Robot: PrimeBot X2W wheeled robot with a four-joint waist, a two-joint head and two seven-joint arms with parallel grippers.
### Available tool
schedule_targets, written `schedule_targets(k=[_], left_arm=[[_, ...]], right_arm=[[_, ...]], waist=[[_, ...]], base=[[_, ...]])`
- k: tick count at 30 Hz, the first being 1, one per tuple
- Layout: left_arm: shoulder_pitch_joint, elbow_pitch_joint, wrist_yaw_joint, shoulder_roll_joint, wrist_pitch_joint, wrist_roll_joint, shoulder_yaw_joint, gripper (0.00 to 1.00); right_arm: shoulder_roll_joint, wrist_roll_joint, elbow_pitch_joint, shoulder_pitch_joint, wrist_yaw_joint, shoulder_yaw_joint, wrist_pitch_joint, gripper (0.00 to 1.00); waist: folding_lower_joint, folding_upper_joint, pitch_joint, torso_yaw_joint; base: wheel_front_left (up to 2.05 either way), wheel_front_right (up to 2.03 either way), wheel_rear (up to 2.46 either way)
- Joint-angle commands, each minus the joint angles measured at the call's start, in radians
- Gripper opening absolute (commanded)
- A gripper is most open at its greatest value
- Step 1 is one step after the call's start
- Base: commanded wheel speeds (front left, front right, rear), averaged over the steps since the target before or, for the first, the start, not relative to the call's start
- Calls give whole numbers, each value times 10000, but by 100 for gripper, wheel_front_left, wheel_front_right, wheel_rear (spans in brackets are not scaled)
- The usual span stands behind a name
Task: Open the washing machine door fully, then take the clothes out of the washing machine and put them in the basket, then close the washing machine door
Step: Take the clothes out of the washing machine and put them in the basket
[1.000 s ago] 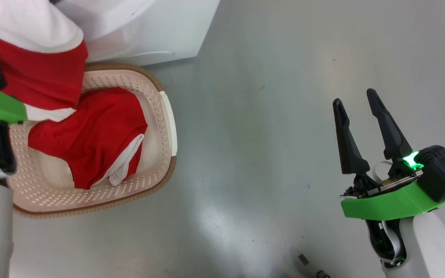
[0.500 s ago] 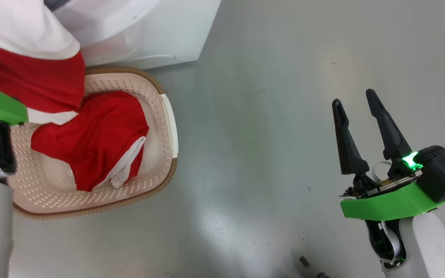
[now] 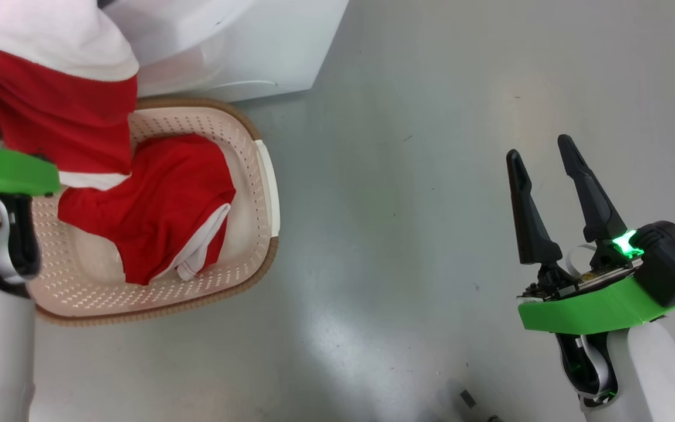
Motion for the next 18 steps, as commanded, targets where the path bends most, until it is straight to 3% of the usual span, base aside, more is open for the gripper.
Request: schedule_targets(k=[1,18], left_arm=[[353,-568,-39,394,-88,119,255,0],[2556,-4012,518,234,395,301,41,0]], right_arm=[[-77,19,-236,132,62,130,-63,100],[-77,-23,-234,134,62,-29,-63,100]], waist=[[0,-1,5,39],[0,-1,-56,310]], base=[[0,0,0],[0,0,0]])
